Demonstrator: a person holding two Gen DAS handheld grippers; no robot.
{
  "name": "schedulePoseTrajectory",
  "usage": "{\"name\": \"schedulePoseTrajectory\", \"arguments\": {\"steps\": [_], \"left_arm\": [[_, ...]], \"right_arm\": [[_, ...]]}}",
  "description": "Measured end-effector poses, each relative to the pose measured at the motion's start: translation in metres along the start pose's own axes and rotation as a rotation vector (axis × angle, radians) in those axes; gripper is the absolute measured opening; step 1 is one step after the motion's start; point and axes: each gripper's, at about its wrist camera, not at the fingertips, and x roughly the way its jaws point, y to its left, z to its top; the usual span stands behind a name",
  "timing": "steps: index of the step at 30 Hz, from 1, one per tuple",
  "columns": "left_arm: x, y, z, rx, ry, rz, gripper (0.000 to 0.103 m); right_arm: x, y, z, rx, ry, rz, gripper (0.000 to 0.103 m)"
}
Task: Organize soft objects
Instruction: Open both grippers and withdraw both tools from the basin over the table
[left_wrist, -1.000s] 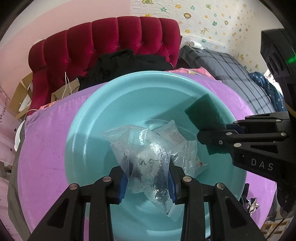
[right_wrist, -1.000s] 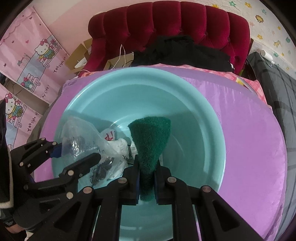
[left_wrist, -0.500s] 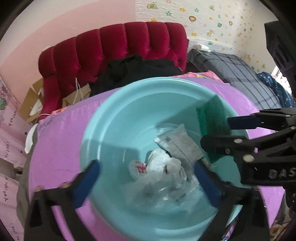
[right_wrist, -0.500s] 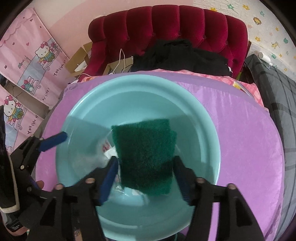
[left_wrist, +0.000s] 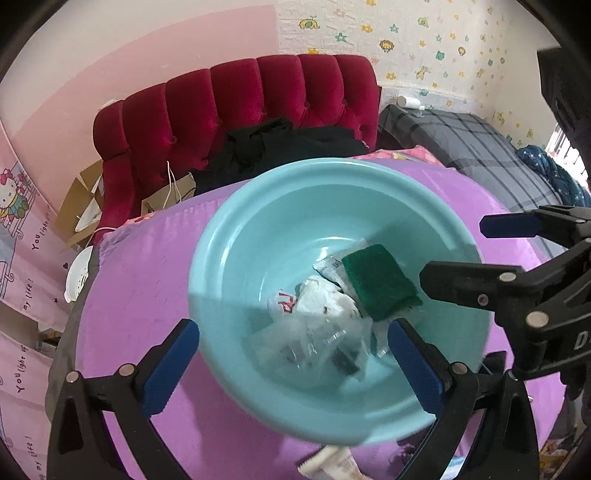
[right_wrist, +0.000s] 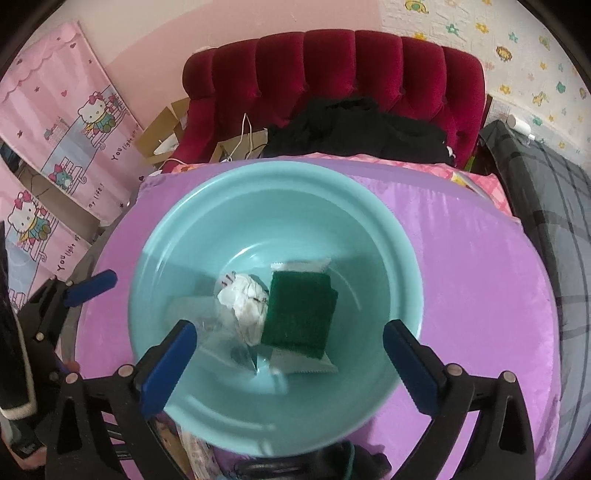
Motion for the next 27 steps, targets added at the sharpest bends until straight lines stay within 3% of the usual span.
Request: {"name": "schedulePoseTrajectory", "arguments": {"steps": [27], "left_arm": [[-0.089, -0.010, -0.080, 0.006, -0.052, 0.032, 0.103]], "right_arm": [[-0.077, 0.003, -0.091, -0.043, -0.031, -0.002, 0.103]]}}
